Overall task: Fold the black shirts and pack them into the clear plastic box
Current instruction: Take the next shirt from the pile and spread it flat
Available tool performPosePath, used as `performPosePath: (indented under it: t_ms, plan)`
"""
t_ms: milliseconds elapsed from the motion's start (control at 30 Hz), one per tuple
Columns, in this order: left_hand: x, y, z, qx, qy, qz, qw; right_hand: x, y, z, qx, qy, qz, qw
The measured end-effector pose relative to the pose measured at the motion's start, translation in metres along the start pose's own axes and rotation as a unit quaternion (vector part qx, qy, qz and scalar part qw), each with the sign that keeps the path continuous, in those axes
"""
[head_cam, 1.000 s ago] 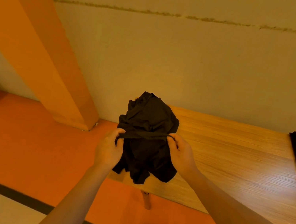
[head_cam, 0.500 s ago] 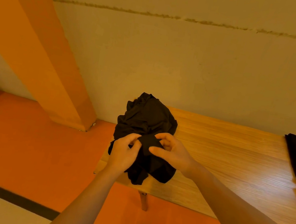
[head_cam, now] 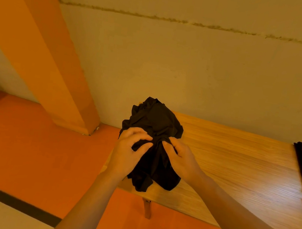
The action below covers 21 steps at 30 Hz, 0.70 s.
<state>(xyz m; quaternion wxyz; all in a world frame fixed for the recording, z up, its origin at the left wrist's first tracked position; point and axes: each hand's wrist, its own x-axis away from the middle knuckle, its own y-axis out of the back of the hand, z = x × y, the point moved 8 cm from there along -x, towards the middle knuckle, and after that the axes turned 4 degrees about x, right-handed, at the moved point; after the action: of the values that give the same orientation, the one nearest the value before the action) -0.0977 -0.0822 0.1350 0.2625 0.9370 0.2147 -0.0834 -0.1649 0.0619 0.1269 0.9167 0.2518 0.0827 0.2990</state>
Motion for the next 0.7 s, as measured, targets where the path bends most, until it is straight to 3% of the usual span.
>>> performPosePath:
  t_ms: [167, 233, 333, 433, 567, 700]
  plan:
    - [0.003, -0.022, -0.004, 0.030, 0.027, 0.082, 0.996, 0.000, 0.003, 0.009, -0.024, 0.016, 0.004, 1.000]
    - [0.002, -0.023, -0.004, 0.007, 0.012, 0.057, 0.998, -0.001, 0.005, 0.008, -0.029, 0.019, -0.004, 0.999]
    - [0.001, -0.010, 0.002, 0.030, 0.059, -0.017, 0.998, -0.003, 0.014, 0.000, -0.036, 0.005, -0.042, 0.998]
    - [0.001, 0.001, 0.003, 0.064, 0.084, -0.031, 0.994, -0.003, 0.026, -0.007, -0.027, 0.003, -0.080, 0.996]
    - [0.000, 0.018, -0.009, 0.129, 0.062, -0.057, 0.988, -0.002, 0.022, -0.010, -0.029, 0.015, -0.032, 0.999]
    - [-0.006, 0.035, -0.017, 0.154, 0.059, -0.098, 0.982, -0.001, 0.006, -0.021, -0.021, -0.027, 0.044, 0.998]
